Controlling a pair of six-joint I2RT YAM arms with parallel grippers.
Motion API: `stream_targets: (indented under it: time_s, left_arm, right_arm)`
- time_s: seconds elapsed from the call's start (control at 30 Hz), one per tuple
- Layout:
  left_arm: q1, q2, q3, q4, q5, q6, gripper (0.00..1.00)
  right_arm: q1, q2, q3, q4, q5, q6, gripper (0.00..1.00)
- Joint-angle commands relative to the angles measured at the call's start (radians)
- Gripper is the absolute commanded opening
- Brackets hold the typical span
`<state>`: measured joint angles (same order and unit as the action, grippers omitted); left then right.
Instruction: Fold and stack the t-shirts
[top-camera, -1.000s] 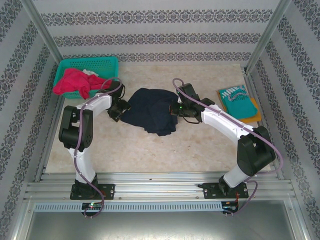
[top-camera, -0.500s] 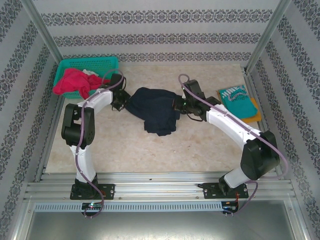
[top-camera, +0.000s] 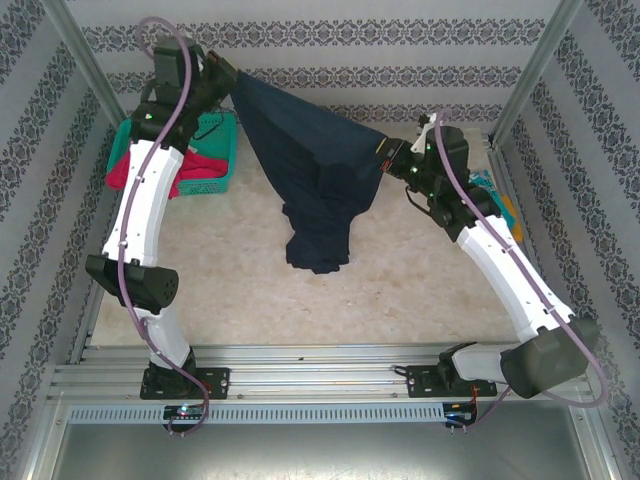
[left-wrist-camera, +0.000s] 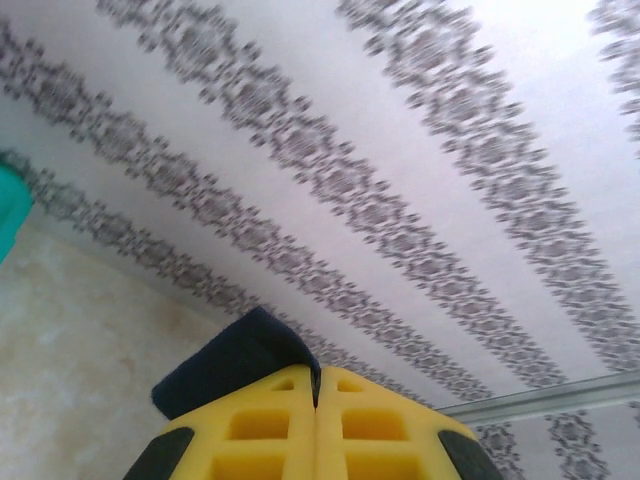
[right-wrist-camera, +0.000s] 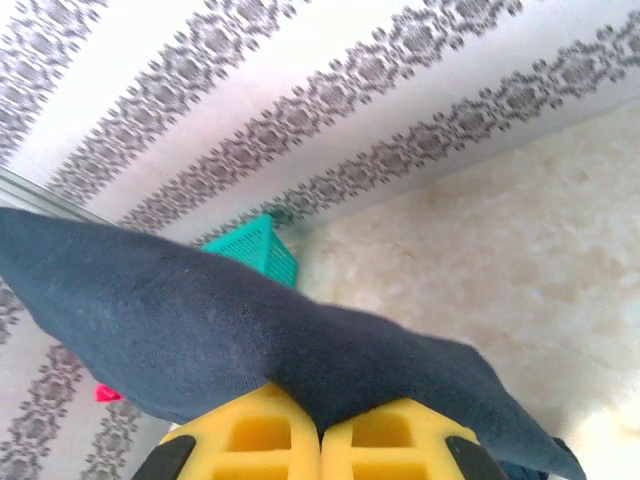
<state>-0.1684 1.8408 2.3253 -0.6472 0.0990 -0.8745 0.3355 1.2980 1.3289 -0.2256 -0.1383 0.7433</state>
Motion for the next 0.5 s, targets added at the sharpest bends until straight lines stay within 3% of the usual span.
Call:
stream_targets:
  time_s: [0.0,0.2,0.47]
  left_arm:
    - [0.009,0.001,0.104,-0.111,-0.028,0.067,0.0]
    - [0.009,-0.008,0.263,-0.183,-0.093,0.126,0.0]
    - [0.018,-0.049,0.315,-0.085,-0.204,0.257,0.0]
  right_arm:
    - [-0.01,-0.062,0.075,0.067,-0.041,0.012,0.0]
    - [-0.022,-0.085,0.114,0.029,-0.121,0.004,0.0]
    - [-0.023,0.006,0.236,0.099,-0.173,-0.034,0.0]
